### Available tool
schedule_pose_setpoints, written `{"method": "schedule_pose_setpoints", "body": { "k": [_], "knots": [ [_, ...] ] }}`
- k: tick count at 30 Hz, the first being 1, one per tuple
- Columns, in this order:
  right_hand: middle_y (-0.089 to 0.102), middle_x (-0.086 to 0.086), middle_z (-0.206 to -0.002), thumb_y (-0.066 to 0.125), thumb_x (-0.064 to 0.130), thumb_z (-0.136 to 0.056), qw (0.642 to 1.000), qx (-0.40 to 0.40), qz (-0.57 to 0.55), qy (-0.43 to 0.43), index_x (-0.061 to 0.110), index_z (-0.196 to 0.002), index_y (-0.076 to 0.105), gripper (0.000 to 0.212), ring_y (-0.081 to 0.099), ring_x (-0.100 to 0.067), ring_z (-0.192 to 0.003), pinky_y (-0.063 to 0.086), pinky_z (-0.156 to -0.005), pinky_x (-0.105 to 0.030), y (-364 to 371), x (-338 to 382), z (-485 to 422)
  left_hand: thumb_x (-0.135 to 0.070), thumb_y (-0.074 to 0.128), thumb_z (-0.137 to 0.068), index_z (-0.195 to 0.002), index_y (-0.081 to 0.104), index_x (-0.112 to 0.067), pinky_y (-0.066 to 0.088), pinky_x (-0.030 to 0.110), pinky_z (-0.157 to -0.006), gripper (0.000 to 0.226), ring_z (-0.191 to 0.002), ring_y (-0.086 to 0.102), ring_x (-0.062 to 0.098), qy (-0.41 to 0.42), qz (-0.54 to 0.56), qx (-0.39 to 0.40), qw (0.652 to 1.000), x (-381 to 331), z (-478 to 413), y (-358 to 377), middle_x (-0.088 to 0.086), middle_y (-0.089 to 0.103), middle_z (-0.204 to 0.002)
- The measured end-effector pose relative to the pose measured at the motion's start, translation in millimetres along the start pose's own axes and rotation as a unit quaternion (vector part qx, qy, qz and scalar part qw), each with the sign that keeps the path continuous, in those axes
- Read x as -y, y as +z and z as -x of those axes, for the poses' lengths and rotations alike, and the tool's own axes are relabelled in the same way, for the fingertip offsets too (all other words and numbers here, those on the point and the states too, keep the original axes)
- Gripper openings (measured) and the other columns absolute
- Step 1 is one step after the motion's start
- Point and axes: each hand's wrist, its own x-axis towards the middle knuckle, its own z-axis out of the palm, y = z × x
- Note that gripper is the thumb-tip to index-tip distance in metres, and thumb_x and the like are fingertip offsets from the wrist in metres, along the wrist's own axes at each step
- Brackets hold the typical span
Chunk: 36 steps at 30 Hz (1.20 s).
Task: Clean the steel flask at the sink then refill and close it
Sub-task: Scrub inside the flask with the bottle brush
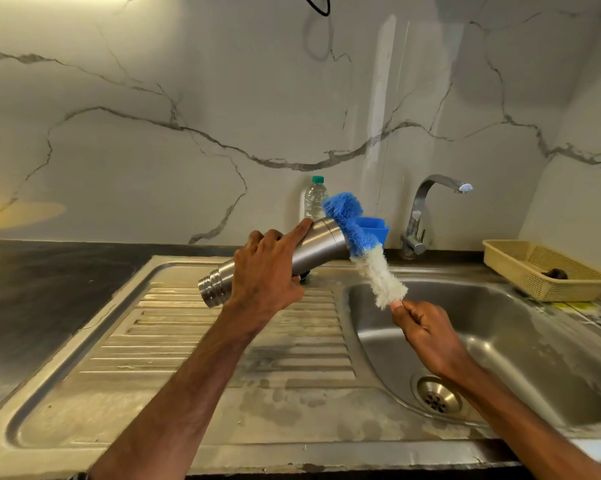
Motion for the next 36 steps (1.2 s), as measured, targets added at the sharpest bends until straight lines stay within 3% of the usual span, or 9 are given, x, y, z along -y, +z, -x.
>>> {"method": "schedule_pose_setpoints", "body": {
  "k": [5,12,17,20,26,30,36],
  "knots": [
    [0.037,0.011,-0.047,0.051,0.024,-0.103,0.999,0.008,0.039,-0.021,0.020,-0.055,0.041,0.049,0.033,-0.007,-0.045,0.025,-0.047,-0.022,-0.3,0.1,3.5,-0.035,0.080,-0.076,-0.159,0.016,-0.040,0.044,0.049,-0.103,0.105,-0.126,0.051,0.031,-0.051,0.010,0.016,0.999,21.6,-2.2,-1.4,0.008,0.057,-0.135],
    [0.042,0.010,-0.048,0.052,0.022,-0.103,0.999,-0.005,0.027,-0.038,0.023,-0.056,0.045,0.047,0.036,-0.006,-0.044,0.027,-0.046,-0.021,0.9,5.4,5.5,-0.032,0.080,-0.077,-0.159,0.017,-0.039,0.044,0.051,-0.103,0.103,-0.126,0.052,0.034,-0.064,0.014,0.032,0.997,26.7,-4.4,0.0,0.010,0.058,-0.132],
    [0.038,0.006,-0.050,0.051,0.024,-0.103,0.997,0.021,0.056,-0.040,0.006,-0.060,0.048,0.047,0.034,-0.008,-0.045,0.026,-0.047,-0.023,5.5,2.0,1.3,-0.032,0.078,-0.079,-0.159,0.018,-0.038,0.043,0.047,-0.104,0.101,-0.127,0.050,0.031,-0.044,-0.003,0.034,0.998,25.3,-1.4,1.9,0.010,0.057,-0.135],
    [0.039,0.008,-0.050,0.051,0.023,-0.103,0.997,0.012,0.062,-0.040,0.010,-0.059,0.049,0.046,0.036,-0.008,-0.044,0.027,-0.046,-0.023,1.7,1.4,0.4,-0.030,0.078,-0.079,-0.160,0.017,-0.039,0.040,0.042,-0.105,0.101,-0.127,0.047,0.029,-0.005,-0.023,0.031,0.999,16.5,0.2,1.9,0.007,0.056,-0.138],
    [0.042,0.008,-0.050,0.051,0.023,-0.103,0.996,-0.004,0.090,-0.006,0.022,-0.057,0.046,0.047,0.043,-0.007,-0.046,0.033,-0.047,-0.019,-3.8,0.8,-5.4,-0.027,0.078,-0.077,-0.158,0.019,-0.043,0.034,0.041,-0.111,0.102,-0.125,0.045,0.024,0.079,-0.044,0.022,0.996,-1.4,4.5,11.4,0.002,0.053,-0.139],
    [0.050,0.000,-0.053,0.051,0.024,-0.103,0.994,-0.055,0.095,0.026,0.007,-0.064,0.059,0.043,0.042,-0.008,-0.047,0.035,-0.049,-0.021,-9.3,-4.2,-4.9,-0.027,0.079,-0.078,-0.160,0.017,-0.039,0.031,0.043,-0.114,0.103,-0.129,0.043,0.025,0.055,0.003,0.025,0.998,2.4,4.1,13.0,0.003,0.051,-0.142],
    [0.053,-0.003,-0.056,0.050,0.027,-0.104,0.993,-0.057,0.062,0.082,0.006,-0.064,0.058,0.045,0.046,-0.014,-0.051,0.034,-0.048,-0.023,-6.2,-6.3,-13.2,-0.027,0.082,-0.075,-0.155,0.030,-0.025,0.031,0.042,-0.114,0.095,-0.131,0.043,0.026,0.007,0.069,-0.003,0.998,10.6,2.6,5.7,0.005,0.050,-0.144]
  ]
}}
